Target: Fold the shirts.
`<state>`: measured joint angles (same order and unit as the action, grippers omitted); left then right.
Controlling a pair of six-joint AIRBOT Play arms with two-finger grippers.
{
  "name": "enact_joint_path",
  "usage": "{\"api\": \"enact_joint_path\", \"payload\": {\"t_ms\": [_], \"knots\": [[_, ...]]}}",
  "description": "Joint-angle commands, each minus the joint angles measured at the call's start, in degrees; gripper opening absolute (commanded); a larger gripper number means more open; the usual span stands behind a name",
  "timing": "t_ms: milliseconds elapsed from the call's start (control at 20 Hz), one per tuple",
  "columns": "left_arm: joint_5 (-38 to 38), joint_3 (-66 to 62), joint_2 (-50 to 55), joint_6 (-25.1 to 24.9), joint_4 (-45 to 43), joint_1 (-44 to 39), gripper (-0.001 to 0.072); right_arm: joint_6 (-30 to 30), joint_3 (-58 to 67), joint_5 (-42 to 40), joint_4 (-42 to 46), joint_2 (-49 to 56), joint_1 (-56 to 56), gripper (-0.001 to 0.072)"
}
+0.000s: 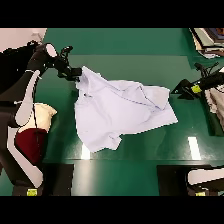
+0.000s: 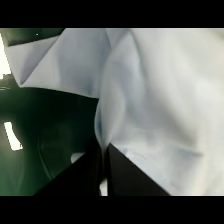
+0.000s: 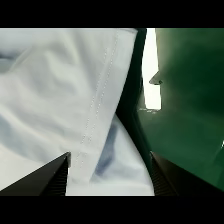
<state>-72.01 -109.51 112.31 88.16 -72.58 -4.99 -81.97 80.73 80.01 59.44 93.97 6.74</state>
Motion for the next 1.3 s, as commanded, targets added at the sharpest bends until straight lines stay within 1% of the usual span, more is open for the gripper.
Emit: {"api": "enact_joint_path", "payload": {"t_ms": [0,150,400,500,550,600,650,700,800,950,1050,1150,1250], "knots": [[1.07,-0.04,0.15,1.14,0.15,0.02,0.0028,0.00,-0.02,-2.69,0.09,0.00,-0.87,0.0569],[0.61,-1.38,0.04,1.92,0.15,0.02,0.0028,0.02,-0.02,-6.91,0.07,0.24,-2.29,0.0566],[-1.16,-4.26,0.04,1.90,0.15,0.02,0.0028,0.00,-0.02,-8.98,-0.92,5.18,-4.09,0.0564],[-1.33,-4.42,0.04,1.90,0.17,0.02,0.0028,1.03,-0.02,-10.25,-3.74,6.67,-4.48,0.0420],[-1.75,-4.42,0.04,1.90,0.17,0.02,0.0028,2.25,-0.02,-10.56,-5.09,7.15,-5.09,0.0382],[-2.40,-4.42,0.02,1.88,0.17,0.02,0.0028,3.32,0.00,-10.82,-5.84,7.34,-5.66,0.0286],[-3.02,-4.46,-0.02,1.90,0.17,0.02,0.0028,4.57,0.07,-11.13,-5.88,7.30,-6.14,0.0111],[-3.89,-4.85,-0.33,1.90,0.11,0.02,0.0027,5.62,0.68,-10.99,-5.79,7.30,-6.73,0.0018],[-3.28,-5.01,-3.19,1.86,-0.83,0.02,0.0027,5.84,3.06,-10.86,-5.70,5.95,-6.97,0.0017],[-1.42,-6.78,-11.52,1.36,-3.78,0.02,0.0027,6.69,9.44,-10.82,-5.16,-0.63,-6.97,0.0017],[0.50,-6.78,-19.65,0.87,-5.29,0.02,0.0028,7.17,14.32,-10.88,-5.18,-6.97,-6.64,0.0017],[0.63,-6.78,-28.30,-2.51,-5.25,0.02,0.0028,8.57,19.17,-10.64,-5.20,-13.29,-5.92,0.0017],[0.46,-6.78,-36.85,-3.28,-5.16,0.02,0.0028,8.57,23.65,-8.44,-5.25,-18.86,-4.52,0.0017]]}}
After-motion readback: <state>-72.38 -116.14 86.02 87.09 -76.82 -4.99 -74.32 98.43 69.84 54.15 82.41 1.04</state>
